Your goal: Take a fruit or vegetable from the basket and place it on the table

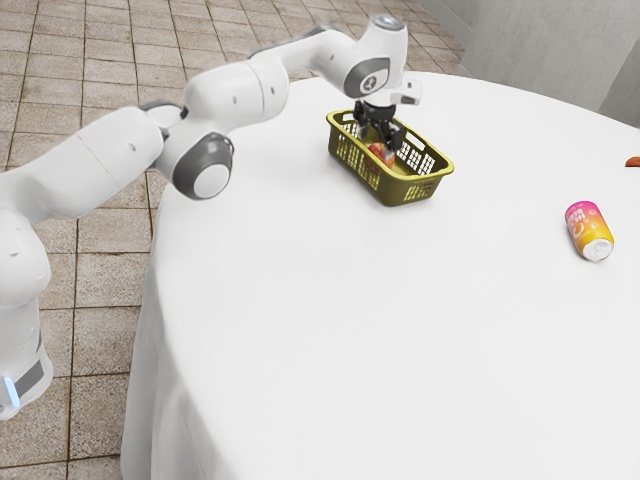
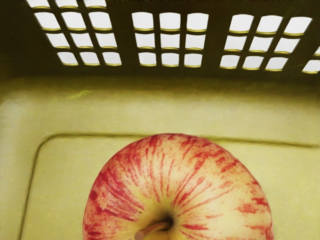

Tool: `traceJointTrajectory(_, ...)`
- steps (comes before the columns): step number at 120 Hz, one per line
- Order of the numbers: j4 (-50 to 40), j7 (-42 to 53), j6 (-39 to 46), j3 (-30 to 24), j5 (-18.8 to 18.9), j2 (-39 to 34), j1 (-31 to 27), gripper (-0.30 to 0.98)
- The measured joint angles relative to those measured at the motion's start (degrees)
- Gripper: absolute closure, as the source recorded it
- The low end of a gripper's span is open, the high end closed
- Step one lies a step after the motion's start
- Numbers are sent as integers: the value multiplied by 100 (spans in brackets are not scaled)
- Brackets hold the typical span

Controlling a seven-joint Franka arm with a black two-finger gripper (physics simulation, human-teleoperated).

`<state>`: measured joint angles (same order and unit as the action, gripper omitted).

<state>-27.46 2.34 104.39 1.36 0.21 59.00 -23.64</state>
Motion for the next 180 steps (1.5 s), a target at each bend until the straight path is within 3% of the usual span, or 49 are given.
traceJointTrajectory(90, -81, 16, 632, -69, -30, 301, 0, 0)
traceJointTrajectory(98, -91, 14, 640, -109, -36, 302, 0, 5)
traceJointTrajectory(116, -100, -5, 652, -143, -22, 302, 0, 28)
traceJointTrajectory(142, -95, -41, 649, -144, 30, 236, 6, 32)
traceJointTrajectory(162, -128, -60, 500, -94, 83, -247, 28, 36)
traceJointTrajectory(180, -881, -35, 328, -132, 168, -1216, 230, 35)
